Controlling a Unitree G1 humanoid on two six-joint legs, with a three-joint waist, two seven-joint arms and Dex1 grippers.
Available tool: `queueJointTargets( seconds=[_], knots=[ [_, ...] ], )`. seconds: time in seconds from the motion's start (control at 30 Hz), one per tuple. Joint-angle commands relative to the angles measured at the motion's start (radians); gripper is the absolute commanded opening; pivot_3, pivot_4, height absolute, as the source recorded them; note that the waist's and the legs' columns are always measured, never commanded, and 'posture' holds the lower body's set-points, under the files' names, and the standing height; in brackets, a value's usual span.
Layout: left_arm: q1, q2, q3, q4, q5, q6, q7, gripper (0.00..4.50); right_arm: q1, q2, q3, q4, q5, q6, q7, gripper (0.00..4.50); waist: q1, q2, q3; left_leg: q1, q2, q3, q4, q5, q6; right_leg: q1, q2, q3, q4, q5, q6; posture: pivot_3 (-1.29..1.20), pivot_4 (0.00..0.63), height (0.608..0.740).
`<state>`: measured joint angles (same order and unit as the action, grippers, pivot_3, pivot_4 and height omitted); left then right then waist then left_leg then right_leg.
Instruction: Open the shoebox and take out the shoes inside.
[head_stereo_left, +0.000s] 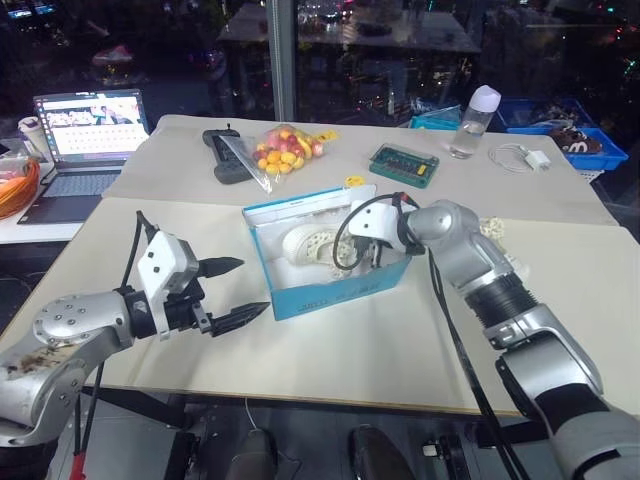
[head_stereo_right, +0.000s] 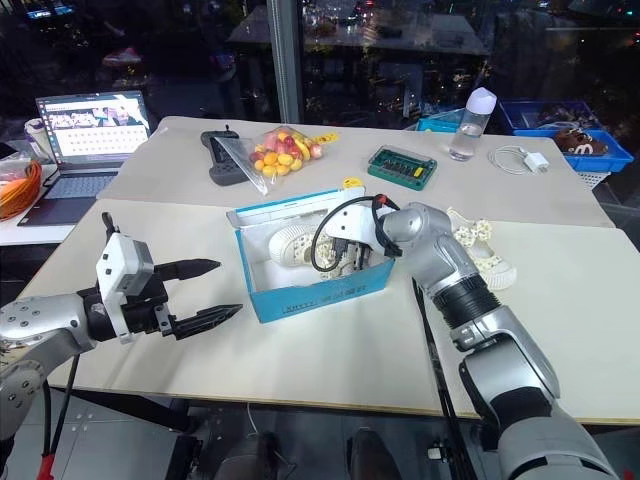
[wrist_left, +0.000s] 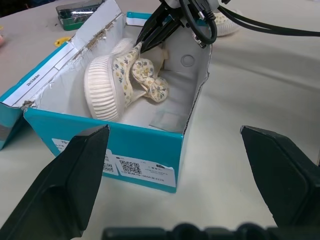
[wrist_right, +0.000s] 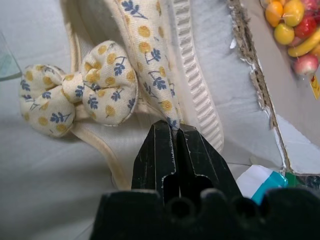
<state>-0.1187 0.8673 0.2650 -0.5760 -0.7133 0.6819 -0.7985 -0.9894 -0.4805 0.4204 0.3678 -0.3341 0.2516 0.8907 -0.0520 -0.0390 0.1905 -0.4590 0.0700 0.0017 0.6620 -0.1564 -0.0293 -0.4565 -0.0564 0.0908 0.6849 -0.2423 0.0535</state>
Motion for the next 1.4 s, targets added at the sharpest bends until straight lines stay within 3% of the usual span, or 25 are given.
queueJointTargets(
  seconds=[0.03,0.37,0.83,1.13,1.4],
  knots=[
    [-0.015,0.008,0.007,-0.025,-0.014,-0.001,-0.003,4.5,0.002,0.018,-0.036,-0.064,0.012,0.034,-0.02,0.05,0.0,0.0,0.0,0.0,0.0,0.0,0.0,0.0,0.0,0.0,0.0,0.0,0.0,0.0,0.0,0.0,0.15,0.676],
    [-0.026,0.016,-0.002,-0.014,-0.009,-0.001,-0.014,4.5,-0.041,0.001,-0.188,-0.271,0.166,0.207,0.051,0.05,0.005,0.0,0.0,-0.001,0.0,0.0,0.0,0.0,0.0,0.0,0.0,0.0,0.0,0.0,0.0,0.0,0.15,0.676],
    [-0.028,0.016,-0.003,-0.015,-0.01,0.001,-0.024,4.5,-0.087,0.02,-0.33,-0.272,0.333,0.352,-0.013,0.05,0.007,0.0,0.0,-0.001,0.0,0.0,0.0,0.0,0.0,0.0,0.0,0.0,0.0,0.0,0.0,0.0,0.15,0.676],
    [-0.023,0.027,0.031,-0.014,-0.021,0.007,-0.025,4.5,-0.176,-0.172,-0.497,-0.39,0.542,0.737,0.043,0.05,0.012,0.001,0.001,-0.002,0.0,0.0,0.0,0.0,0.0,-0.001,0.0,0.0,0.0,-0.001,0.0,0.0,0.15,0.676],
    [-0.03,0.006,0.025,-0.037,-0.055,0.009,-0.023,4.5,-0.157,-0.518,-0.457,-0.325,0.65,0.966,0.198,0.05,0.013,0.001,0.001,-0.002,0.0,0.0,0.0,0.0,0.0,-0.001,-0.001,0.0,-0.001,-0.005,-0.007,0.0,0.15,0.676]
  ],
)
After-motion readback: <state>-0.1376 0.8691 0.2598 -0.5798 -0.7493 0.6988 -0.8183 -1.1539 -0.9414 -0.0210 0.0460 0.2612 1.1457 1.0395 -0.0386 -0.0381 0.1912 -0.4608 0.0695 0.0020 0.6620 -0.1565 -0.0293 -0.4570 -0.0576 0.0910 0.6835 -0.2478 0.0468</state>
